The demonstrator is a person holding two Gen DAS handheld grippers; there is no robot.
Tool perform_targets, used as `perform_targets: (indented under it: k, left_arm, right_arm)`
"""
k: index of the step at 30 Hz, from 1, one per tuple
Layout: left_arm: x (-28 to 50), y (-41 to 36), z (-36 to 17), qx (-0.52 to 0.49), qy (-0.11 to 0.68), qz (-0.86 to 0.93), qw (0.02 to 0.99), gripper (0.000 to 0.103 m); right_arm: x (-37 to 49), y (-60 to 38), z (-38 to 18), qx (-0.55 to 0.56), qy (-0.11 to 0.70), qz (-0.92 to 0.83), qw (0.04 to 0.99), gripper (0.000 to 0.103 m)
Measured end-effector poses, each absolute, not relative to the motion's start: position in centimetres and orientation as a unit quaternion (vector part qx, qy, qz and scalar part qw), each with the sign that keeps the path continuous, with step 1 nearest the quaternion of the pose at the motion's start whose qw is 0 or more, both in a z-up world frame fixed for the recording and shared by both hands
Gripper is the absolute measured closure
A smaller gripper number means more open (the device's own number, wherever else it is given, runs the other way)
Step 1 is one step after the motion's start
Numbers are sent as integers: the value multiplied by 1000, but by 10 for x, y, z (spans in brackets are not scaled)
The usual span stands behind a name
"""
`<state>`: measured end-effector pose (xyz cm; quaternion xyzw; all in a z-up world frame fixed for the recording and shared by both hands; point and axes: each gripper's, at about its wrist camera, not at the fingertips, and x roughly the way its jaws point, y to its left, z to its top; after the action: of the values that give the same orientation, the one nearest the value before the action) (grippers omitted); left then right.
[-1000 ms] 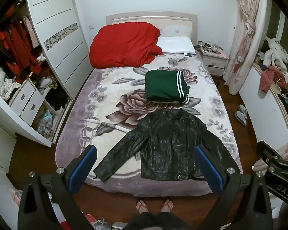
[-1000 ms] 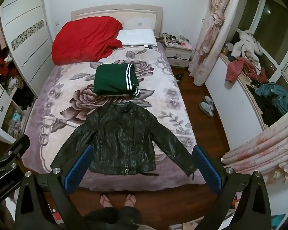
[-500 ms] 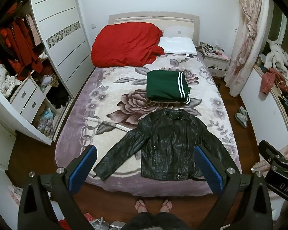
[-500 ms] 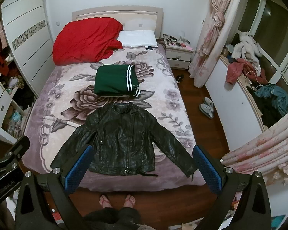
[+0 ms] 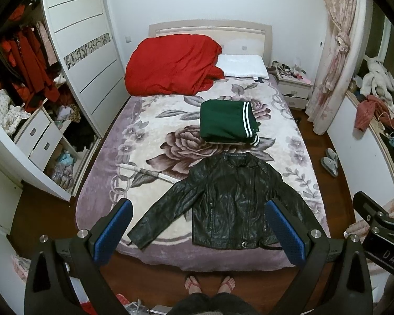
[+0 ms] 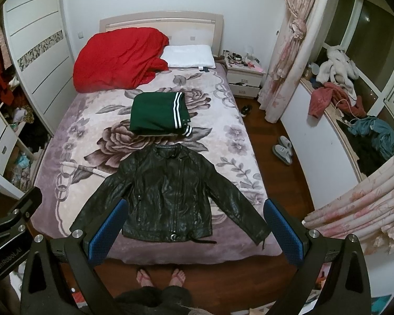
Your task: Fold large clothes
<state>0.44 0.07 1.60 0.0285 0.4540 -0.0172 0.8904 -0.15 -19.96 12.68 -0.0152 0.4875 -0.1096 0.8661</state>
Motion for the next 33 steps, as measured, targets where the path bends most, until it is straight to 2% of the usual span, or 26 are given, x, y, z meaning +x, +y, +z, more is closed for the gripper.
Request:
perform_targets:
  k: [33]
  left_arm:
    - [4, 2, 25, 29, 445, -15, 895, 0]
  right_arm:
    - [-1, -197, 141, -12, 481, -108, 870, 0]
